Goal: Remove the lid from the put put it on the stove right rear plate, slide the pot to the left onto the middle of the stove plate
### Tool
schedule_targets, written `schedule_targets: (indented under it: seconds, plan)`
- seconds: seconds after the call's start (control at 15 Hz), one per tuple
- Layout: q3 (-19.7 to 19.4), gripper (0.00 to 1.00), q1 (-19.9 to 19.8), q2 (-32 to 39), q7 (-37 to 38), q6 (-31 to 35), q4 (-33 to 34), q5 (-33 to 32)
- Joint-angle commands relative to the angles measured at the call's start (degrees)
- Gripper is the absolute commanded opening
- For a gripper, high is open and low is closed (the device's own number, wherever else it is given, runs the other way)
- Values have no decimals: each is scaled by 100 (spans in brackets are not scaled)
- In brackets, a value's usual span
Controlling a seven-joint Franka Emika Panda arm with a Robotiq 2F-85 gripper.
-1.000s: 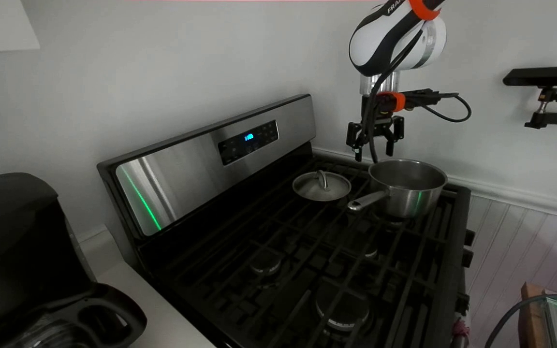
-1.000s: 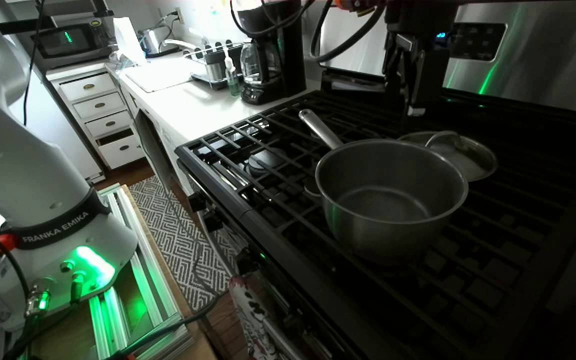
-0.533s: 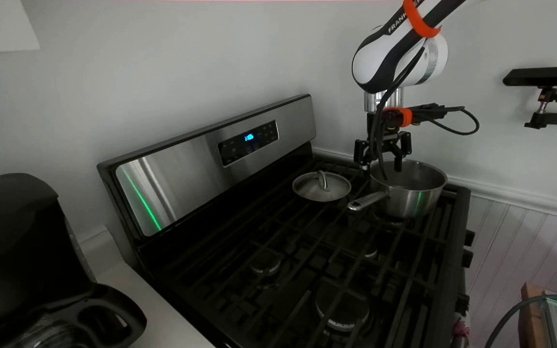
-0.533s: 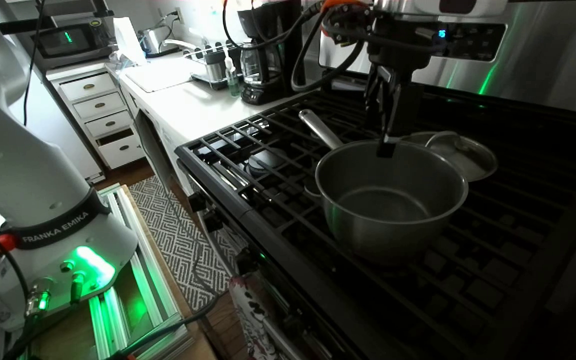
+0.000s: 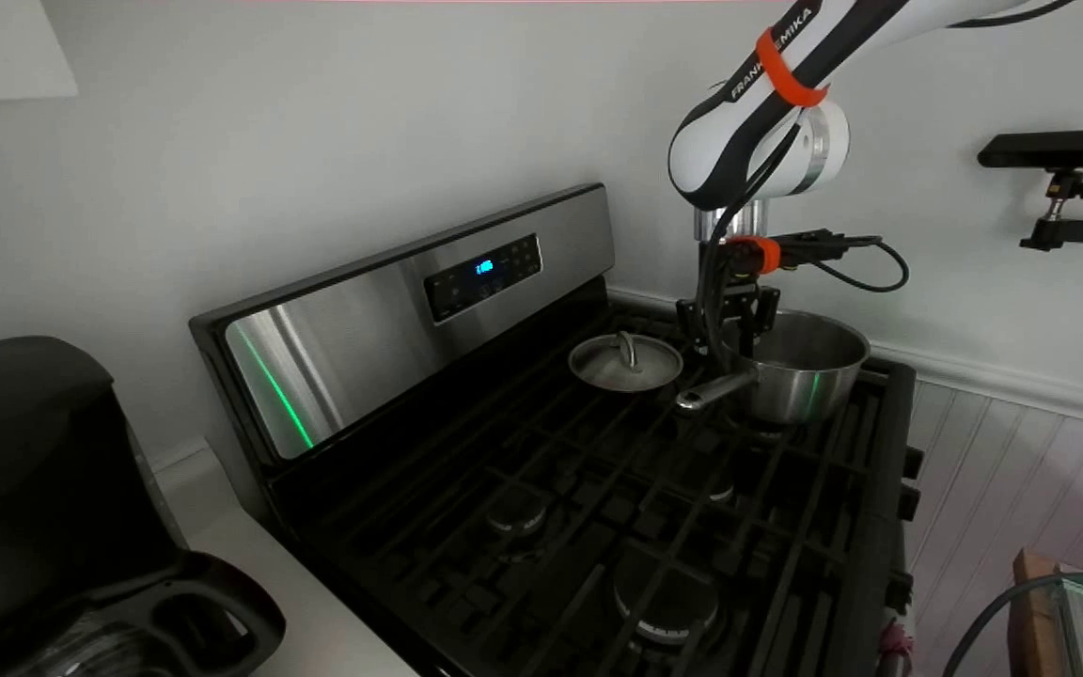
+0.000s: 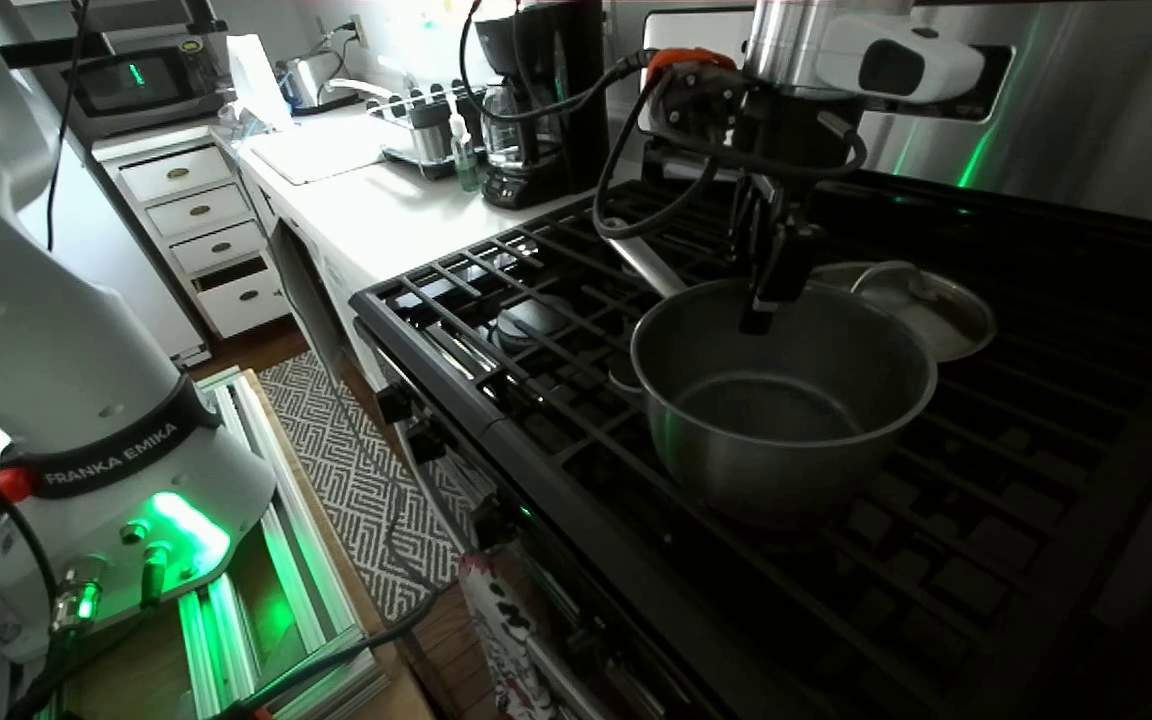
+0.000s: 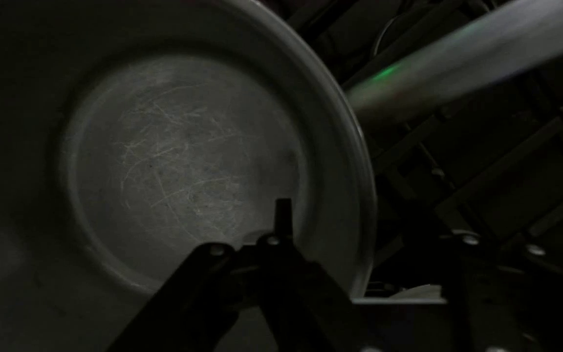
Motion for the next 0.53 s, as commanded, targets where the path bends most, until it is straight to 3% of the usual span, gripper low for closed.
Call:
schedule_targets:
  seconds: [0.0,0.27,0.47]
  plan:
    - [75,30,-4,39,-60,38,3,168]
    - [131,3,42,-18,-73,0,-15,108]
    - [124,0,45,15,-51,-33,28,92]
